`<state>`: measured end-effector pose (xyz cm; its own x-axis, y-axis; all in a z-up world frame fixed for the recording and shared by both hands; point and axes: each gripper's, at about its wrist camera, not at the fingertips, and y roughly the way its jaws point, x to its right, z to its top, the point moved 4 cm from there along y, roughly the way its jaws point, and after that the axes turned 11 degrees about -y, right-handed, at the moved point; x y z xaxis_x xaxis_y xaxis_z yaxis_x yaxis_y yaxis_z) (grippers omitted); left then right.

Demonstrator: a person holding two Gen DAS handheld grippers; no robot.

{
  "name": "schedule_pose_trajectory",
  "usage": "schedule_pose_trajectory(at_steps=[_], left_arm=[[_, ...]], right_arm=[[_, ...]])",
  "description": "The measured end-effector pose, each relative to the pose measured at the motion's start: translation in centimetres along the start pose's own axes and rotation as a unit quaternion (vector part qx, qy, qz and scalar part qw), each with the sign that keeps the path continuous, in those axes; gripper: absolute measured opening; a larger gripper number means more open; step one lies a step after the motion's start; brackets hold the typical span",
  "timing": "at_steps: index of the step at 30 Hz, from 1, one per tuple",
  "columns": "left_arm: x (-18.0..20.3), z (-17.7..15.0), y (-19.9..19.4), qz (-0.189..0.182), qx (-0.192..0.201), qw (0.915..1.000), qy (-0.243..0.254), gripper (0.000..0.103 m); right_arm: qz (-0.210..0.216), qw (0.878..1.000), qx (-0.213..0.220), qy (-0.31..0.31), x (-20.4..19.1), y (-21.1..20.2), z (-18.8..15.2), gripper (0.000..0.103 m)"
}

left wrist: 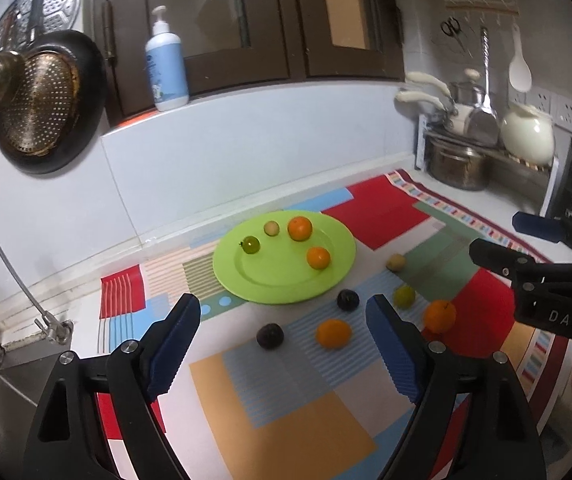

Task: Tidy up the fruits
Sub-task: 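Withdraw both open tools from the plate toward the remaining fruits, then grasp a medium orange with the left tool while the right tool grasps the stemmed orange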

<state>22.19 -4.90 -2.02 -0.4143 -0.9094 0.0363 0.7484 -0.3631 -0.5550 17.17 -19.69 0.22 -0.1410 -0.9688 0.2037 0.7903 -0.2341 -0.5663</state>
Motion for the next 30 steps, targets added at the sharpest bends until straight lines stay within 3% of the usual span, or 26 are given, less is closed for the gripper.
schedule_pose_trajectory(at_steps=[12, 27, 30], left_arm=[[0.8, -2.5, 2.1, -0.017, -0.029, 0.9982, 0.050, 0.085], [1.5, -5.0, 7.9, -0.058, -0.096, 0.9898, 0.087, 0.085], [1.9, -5.2, 9.1, -0.070, -0.108, 0.9876, 0.090, 0.080]], right_arm=[[-0.031, 0.999, -0.034, 0.002, -0.2, 0.9, -3.9, 0.075], [-0.001, 0.994, -0.111, 0.012, -0.9, 5.4, -7.2, 0.075], [0.009, 0.992, -0.122, 0.018, -0.9, 6.3, -7.6, 0.073]])
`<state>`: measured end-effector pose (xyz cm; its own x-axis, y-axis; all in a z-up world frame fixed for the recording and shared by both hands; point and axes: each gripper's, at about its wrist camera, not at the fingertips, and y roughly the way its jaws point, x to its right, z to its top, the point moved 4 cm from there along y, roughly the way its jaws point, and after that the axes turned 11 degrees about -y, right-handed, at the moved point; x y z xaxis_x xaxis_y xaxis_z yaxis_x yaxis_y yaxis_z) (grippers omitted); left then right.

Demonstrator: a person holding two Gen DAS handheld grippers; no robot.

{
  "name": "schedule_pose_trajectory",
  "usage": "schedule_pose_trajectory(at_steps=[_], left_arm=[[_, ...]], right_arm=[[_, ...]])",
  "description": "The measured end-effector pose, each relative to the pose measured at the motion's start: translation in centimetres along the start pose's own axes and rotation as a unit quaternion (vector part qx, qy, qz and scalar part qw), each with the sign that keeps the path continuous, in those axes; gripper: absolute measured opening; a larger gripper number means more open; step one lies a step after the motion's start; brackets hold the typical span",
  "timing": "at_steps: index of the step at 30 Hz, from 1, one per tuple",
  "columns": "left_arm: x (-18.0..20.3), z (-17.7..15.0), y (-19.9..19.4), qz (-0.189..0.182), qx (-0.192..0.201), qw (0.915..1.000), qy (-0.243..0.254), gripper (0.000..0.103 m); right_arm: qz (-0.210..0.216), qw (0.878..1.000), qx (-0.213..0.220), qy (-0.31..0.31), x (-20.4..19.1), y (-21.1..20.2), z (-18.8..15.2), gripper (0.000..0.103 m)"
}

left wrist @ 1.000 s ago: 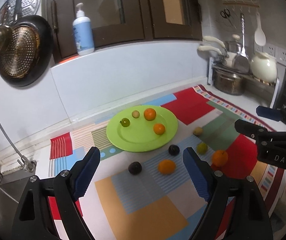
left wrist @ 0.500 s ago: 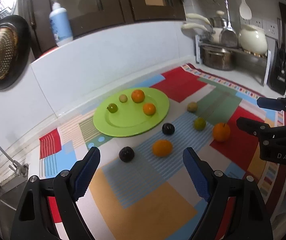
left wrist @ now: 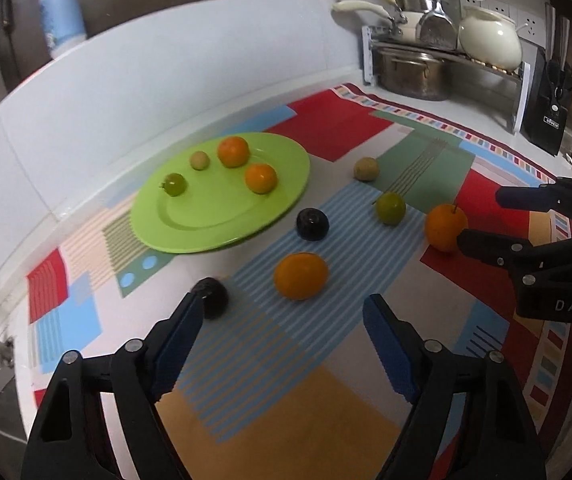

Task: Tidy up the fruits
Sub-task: 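Grasp a medium orange with the left tool while the right tool grasps the stemmed orange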

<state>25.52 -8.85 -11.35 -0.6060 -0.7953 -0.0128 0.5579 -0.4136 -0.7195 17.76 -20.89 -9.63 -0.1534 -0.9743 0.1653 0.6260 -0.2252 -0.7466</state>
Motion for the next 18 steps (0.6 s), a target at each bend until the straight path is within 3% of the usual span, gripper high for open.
schedule_pose_trajectory(at_steps=[14, 18], left_arm=[[0.2, 1.2, 4.3, -0.020, -0.039, 0.9990, -0.008, 0.063], [0.2, 1.1, 5.1, -0.027, -0.052, 0.9981, -0.017, 0.051]], right_arm=[[0.035, 0.999, -0.031, 0.008, 0.1, 3.0, 0.0, 0.054], [0.046, 0.998, -0.035, 0.014, 0.3, 3.5, 0.2, 0.047]])
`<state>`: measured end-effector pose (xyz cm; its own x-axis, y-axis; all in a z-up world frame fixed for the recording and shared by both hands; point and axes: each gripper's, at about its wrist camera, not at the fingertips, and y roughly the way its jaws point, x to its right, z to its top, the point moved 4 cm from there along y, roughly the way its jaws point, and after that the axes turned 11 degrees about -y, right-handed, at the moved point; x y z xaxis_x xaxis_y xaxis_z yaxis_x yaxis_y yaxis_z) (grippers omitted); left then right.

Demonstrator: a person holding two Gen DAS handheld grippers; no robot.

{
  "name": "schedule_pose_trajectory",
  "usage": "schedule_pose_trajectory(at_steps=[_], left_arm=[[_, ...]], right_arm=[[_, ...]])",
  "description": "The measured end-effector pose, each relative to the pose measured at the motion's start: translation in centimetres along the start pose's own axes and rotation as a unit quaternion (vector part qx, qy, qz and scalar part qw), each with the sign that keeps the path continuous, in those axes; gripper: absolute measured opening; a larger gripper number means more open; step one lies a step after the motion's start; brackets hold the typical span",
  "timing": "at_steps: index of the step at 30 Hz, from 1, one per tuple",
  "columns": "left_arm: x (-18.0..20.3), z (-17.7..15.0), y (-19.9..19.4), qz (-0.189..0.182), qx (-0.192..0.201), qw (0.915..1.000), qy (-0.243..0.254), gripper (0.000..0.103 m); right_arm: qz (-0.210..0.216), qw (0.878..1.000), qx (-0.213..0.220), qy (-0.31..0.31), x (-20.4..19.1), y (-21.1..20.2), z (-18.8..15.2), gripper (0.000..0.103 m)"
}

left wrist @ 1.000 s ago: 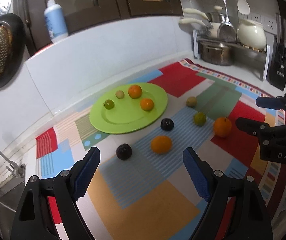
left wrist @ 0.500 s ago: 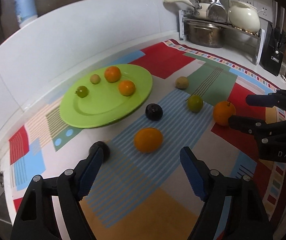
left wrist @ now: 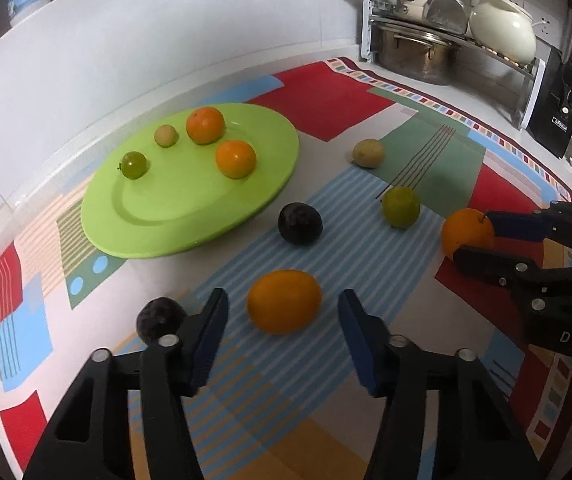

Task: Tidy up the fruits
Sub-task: 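Grasp a medium orange with the left tool while the right tool grasps the stemmed orange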

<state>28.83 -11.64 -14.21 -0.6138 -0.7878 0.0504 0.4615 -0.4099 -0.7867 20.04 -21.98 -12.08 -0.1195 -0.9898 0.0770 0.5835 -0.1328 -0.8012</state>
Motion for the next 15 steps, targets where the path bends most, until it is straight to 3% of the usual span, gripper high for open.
schedule_pose_trajectory(at_steps=[6, 15], left_arm=[[-0.06, -0.05, 0.54, -0.002, -0.008, 0.9999, -0.011, 0.039], [0.01, 0.09, 0.35, -0.001, -0.006, 0.9998, -0.019, 0.038]], right_arm=[[0.006, 1.000, 0.000, -0.004, -0.15, 0.23, 0.20, 0.045], [0.008, 1.000, 0.001, -0.002, -0.07, 0.19, 0.29, 0.042]])
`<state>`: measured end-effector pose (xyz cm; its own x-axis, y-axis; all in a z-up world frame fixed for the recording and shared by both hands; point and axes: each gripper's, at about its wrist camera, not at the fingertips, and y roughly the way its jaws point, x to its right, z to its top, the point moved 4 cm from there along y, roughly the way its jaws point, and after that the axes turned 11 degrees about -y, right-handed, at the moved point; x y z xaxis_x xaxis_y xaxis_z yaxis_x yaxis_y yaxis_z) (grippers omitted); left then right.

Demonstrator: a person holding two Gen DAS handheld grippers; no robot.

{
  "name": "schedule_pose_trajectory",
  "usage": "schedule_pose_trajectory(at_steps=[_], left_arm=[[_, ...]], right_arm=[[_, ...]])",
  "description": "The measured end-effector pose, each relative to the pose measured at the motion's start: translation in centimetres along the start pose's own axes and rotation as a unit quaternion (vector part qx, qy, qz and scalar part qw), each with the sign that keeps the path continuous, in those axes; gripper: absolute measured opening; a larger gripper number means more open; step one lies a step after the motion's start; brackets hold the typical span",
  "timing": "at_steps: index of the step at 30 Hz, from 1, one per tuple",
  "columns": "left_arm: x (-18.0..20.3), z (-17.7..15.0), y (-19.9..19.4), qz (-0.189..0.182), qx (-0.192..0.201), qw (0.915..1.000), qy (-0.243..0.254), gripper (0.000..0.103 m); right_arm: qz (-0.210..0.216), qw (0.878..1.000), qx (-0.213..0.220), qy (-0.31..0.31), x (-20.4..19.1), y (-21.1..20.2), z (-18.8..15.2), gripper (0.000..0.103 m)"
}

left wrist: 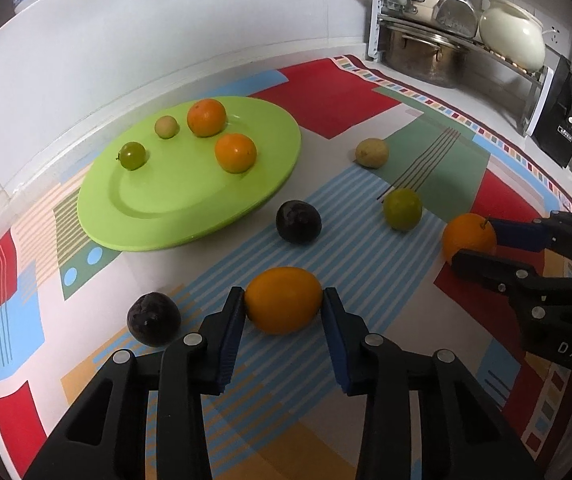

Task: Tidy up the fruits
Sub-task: 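Grasp a medium orange with the left tool while the right tool grasps the stemmed orange, then carry both oranges over the green plate and open both tools to release them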

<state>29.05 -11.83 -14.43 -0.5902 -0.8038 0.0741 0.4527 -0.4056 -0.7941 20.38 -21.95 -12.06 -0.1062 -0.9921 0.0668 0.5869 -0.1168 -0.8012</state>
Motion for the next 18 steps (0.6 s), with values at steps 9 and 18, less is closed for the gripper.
schedule_pose_trajectory(at_steps=[9, 18], left_arm=[[-0.1, 0.0, -1.3, 0.003, 0.008, 0.9999, -0.014, 0.038], [-0.9, 0.2, -3.5, 0.014, 0.020, 0.9986, -0.046, 0.038]], right_arm=[[0.005, 1.000, 0.013, -0.010, -0.4, -0.9, 0.3, 0.042], [0.021, 0.999, 0.036, -0.029, -1.5, -2.2, 1.4, 0.042]])
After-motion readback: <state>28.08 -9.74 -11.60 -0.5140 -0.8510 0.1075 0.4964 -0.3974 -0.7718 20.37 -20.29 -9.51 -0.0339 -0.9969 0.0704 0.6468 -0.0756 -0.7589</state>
